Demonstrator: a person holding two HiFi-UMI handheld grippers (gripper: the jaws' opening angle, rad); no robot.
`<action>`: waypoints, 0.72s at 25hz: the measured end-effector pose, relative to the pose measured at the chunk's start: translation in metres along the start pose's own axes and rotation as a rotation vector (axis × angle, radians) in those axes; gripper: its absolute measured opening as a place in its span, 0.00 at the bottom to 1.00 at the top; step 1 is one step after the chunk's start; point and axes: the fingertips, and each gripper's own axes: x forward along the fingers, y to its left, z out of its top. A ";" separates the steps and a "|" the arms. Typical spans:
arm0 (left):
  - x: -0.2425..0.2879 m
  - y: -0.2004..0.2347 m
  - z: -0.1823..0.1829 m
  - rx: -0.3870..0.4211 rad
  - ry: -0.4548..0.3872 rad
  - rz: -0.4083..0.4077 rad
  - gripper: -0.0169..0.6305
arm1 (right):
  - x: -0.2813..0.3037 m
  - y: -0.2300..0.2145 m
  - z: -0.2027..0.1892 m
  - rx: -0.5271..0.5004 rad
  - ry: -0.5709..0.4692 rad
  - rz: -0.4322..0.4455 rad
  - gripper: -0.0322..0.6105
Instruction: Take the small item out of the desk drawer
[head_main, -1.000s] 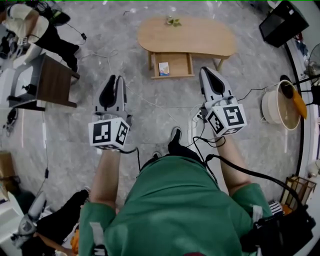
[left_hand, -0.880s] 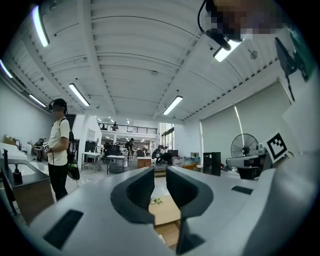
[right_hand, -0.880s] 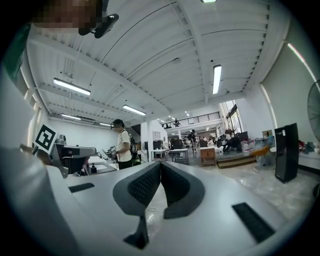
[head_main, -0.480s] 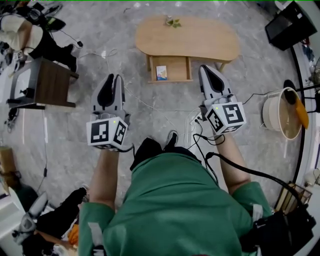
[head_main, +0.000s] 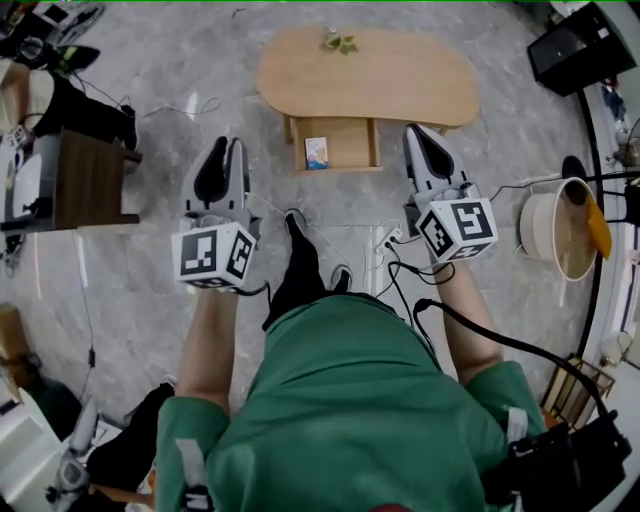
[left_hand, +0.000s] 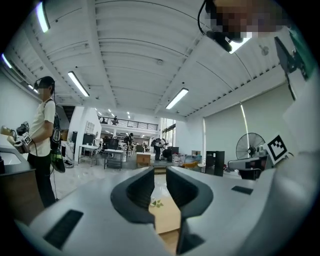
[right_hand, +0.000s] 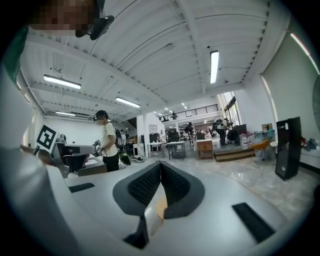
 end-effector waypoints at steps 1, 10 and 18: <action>0.014 0.008 -0.005 -0.008 0.007 -0.009 0.16 | 0.012 -0.005 -0.002 -0.002 0.011 -0.011 0.09; 0.134 0.110 -0.061 -0.037 0.150 -0.043 0.16 | 0.148 -0.050 -0.049 0.053 0.167 -0.103 0.09; 0.206 0.156 -0.116 -0.083 0.246 -0.095 0.16 | 0.230 -0.057 -0.122 0.079 0.325 -0.103 0.09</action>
